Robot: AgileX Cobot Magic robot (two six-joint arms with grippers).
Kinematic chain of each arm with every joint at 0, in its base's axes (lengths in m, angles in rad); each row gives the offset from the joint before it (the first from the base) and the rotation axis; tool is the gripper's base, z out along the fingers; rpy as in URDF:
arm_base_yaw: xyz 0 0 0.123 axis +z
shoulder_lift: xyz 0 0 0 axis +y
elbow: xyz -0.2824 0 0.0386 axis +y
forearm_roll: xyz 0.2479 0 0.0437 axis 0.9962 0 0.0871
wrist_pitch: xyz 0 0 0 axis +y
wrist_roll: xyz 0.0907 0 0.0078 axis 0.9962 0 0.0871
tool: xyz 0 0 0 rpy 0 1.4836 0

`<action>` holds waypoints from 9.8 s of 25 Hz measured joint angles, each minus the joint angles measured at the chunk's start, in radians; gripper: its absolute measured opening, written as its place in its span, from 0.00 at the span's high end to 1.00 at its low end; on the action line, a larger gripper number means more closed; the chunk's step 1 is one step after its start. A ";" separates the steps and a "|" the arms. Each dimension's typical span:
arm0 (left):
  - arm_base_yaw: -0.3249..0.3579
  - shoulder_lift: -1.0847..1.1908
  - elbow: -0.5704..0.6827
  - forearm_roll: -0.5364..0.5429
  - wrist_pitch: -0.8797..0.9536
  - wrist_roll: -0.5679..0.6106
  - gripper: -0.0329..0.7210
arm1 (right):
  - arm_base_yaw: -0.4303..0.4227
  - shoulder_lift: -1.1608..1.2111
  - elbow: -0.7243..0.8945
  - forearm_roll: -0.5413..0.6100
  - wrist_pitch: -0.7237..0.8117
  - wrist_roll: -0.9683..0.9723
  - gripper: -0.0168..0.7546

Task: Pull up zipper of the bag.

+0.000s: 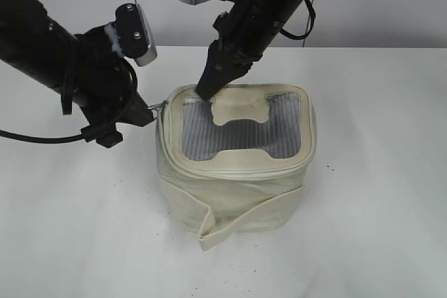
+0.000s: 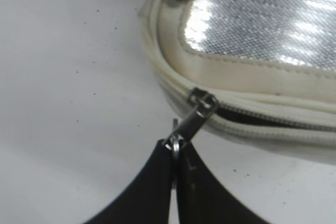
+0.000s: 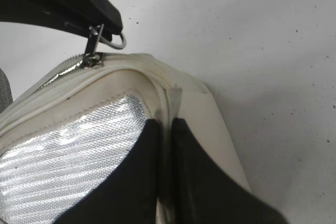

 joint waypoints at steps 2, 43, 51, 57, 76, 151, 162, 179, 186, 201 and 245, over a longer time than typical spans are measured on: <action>0.000 0.000 0.000 0.016 0.036 -0.033 0.96 | 0.000 0.000 0.000 0.000 0.000 0.003 0.96; -0.401 -0.100 -0.005 0.006 0.276 -1.083 0.96 | 0.009 0.001 -0.044 -0.043 0.029 0.113 0.96; -0.456 -0.099 0.001 -0.030 0.112 -1.147 0.96 | 0.009 0.001 -0.044 -0.045 0.029 0.116 0.96; -0.457 -0.087 0.001 -0.035 0.100 -1.147 0.96 | 0.009 0.001 -0.044 -0.044 0.029 0.117 0.96; -0.454 -0.169 0.001 0.167 0.041 -1.147 0.47 | -0.001 -0.073 -0.096 -0.239 0.024 0.430 0.37; -0.213 0.439 -0.793 0.086 0.527 -0.754 0.90 | -0.261 -0.399 0.980 0.521 -0.650 -0.656 0.85; -0.213 0.436 -0.793 0.084 0.543 -0.754 0.90 | -0.262 -0.518 0.979 0.243 -0.511 -0.246 0.99; -0.213 0.436 -0.793 0.085 0.541 -0.781 0.90 | -0.143 -0.679 1.045 -0.011 -0.318 0.072 0.99; -0.214 0.436 -0.793 0.086 0.541 -0.802 0.90 | 0.070 -0.710 1.076 -0.006 -0.370 0.164 0.99; -0.214 0.436 -0.793 0.089 0.535 -0.822 0.90 | 0.301 -0.642 1.000 -0.029 -0.566 0.386 0.95; -0.095 -1.007 0.207 0.589 0.661 -1.293 0.55 | -0.184 -1.621 1.345 -0.550 -0.111 0.857 0.25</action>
